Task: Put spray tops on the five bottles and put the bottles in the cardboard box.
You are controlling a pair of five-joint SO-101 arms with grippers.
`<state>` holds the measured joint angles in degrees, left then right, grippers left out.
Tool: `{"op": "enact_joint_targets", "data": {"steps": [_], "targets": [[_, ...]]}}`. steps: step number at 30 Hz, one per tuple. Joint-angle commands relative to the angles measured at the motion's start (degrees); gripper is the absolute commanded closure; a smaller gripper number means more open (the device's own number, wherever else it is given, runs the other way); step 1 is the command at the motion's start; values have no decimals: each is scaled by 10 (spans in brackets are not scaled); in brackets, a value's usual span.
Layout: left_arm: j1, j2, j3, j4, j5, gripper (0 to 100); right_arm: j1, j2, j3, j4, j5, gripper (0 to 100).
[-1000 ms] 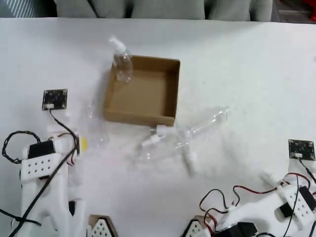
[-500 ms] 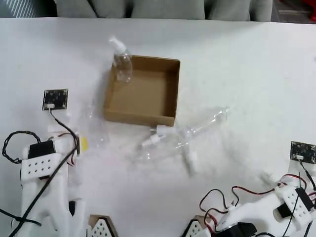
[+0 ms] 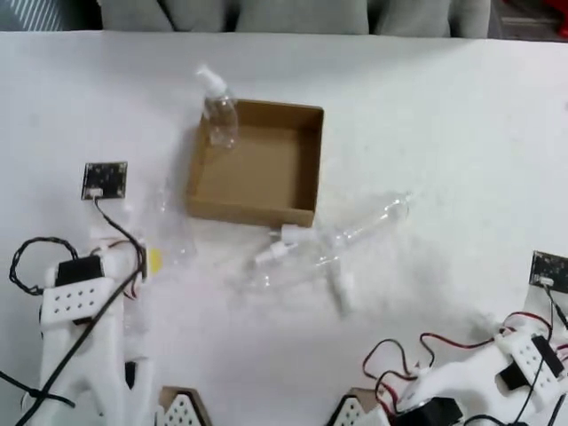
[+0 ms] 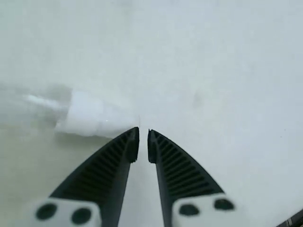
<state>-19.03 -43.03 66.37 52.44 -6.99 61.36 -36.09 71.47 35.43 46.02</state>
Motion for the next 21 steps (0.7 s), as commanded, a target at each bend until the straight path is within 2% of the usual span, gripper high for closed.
{"op": "enact_joint_targets", "data": {"steps": [1,11,15,21], "targets": [[14,2,0,-13,-8,980,7,21,-8,15,-2,978],[14,2,2,-13,-9,980,8,75,-78,27,-16,981],[14,2,2,-13,-9,980,8,75,-150,80,-48,981],[14,2,2,-13,-9,980,8,75,-193,195,-47,981]]}}
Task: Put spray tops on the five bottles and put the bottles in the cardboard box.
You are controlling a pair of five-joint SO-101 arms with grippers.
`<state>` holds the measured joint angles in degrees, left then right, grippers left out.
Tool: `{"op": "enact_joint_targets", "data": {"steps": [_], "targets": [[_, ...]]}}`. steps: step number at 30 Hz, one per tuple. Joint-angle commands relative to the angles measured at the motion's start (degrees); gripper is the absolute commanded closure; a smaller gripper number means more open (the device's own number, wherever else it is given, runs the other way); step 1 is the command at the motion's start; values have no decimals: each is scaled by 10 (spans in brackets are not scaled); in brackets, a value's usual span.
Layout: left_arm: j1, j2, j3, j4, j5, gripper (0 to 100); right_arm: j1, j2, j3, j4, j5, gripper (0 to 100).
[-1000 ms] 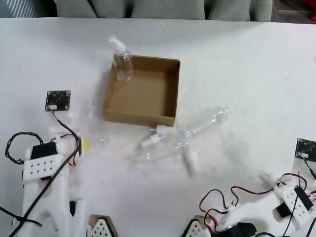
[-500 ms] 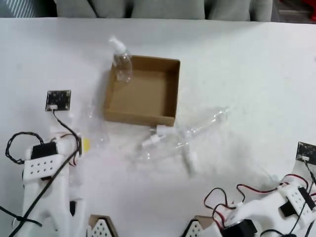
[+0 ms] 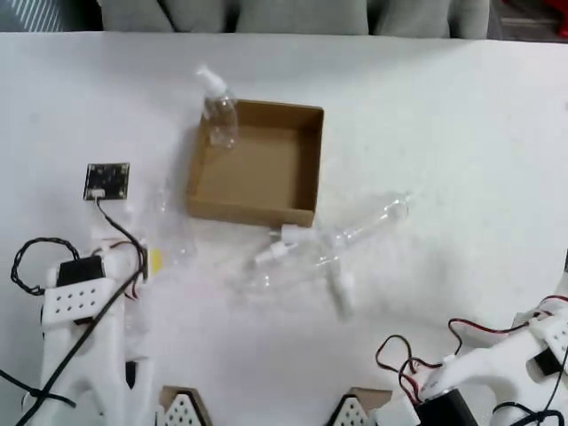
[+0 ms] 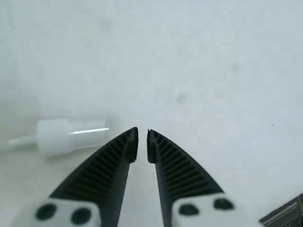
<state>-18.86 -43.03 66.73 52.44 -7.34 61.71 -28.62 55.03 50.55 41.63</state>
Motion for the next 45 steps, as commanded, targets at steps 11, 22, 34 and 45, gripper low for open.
{"op": "enact_joint_targets", "data": {"steps": [11,22,34,45], "targets": [[12,2,-2,-13,-6,980,0,7,77,-48,4,980],[12,2,-1,-13,-6,980,-64,72,32,-129,-69,980],[12,2,-1,-13,-6,980,-34,145,-111,16,-88,982],[12,2,-1,-14,-6,980,-48,7,33,-22,-75,980]]}}
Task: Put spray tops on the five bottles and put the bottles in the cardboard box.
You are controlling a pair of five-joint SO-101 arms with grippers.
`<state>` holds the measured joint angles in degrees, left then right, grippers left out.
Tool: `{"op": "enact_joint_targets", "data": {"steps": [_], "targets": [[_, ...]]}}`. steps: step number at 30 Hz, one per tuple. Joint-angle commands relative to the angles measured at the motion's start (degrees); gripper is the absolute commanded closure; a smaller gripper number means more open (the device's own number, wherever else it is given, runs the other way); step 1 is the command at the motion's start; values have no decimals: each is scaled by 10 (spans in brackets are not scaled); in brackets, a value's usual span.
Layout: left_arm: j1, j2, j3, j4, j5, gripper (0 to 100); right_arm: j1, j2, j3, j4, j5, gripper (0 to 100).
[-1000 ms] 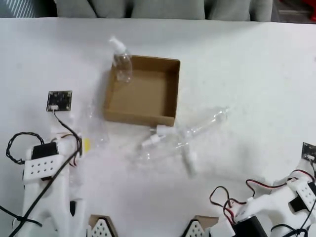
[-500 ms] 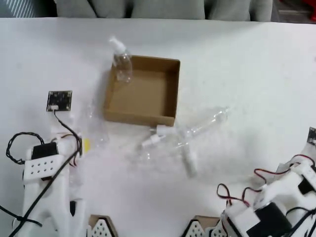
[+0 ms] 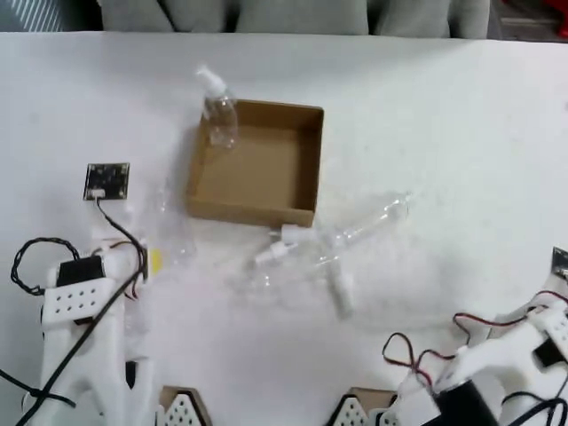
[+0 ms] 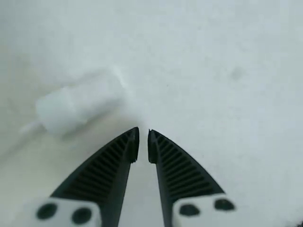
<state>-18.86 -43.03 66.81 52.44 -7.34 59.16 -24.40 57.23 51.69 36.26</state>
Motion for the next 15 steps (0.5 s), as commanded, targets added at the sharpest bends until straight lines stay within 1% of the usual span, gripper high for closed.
{"op": "enact_joint_targets", "data": {"steps": [1,5,8,15], "targets": [[12,2,-2,-14,-6,980,-30,-34,14,-45,-32,978],[11,2,-1,-14,-6,980,-71,-6,8,-77,-70,979],[11,2,-1,-14,-6,980,-95,28,-20,-82,-91,980],[11,2,-1,-14,-6,980,-172,148,-149,-77,-175,981]]}}
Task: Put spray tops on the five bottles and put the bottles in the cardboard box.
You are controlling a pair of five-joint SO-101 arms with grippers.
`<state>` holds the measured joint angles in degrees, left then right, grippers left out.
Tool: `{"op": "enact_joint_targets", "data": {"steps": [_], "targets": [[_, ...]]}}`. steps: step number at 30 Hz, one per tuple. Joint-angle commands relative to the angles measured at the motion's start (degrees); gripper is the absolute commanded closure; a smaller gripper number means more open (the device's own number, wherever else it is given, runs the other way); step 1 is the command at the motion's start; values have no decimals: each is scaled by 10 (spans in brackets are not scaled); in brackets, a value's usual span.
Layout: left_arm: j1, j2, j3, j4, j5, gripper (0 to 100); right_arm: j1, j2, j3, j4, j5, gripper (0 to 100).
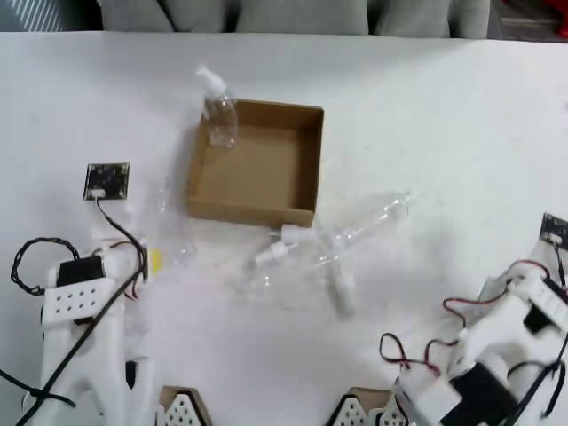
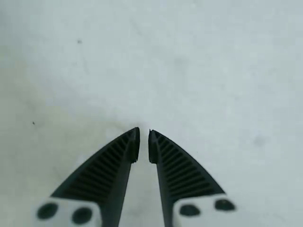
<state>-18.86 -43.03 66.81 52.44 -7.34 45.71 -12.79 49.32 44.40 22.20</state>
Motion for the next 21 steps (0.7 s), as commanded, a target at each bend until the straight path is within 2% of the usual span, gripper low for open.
{"op": "enact_joint_targets", "data": {"steps": [1,6,11,16,21], "targets": [[11,2,-1,-14,-7,980,-49,50,-90,-4,-48,981],[11,2,-1,-14,-7,980,-87,102,-183,63,-81,981],[11,2,-1,-14,-7,980,-72,93,-232,168,-100,981],[12,2,-1,-14,-27,980,-40,4,-181,210,-98,978],[12,2,-1,-14,-29,980,-41,-147,-69,211,-96,951]]}}
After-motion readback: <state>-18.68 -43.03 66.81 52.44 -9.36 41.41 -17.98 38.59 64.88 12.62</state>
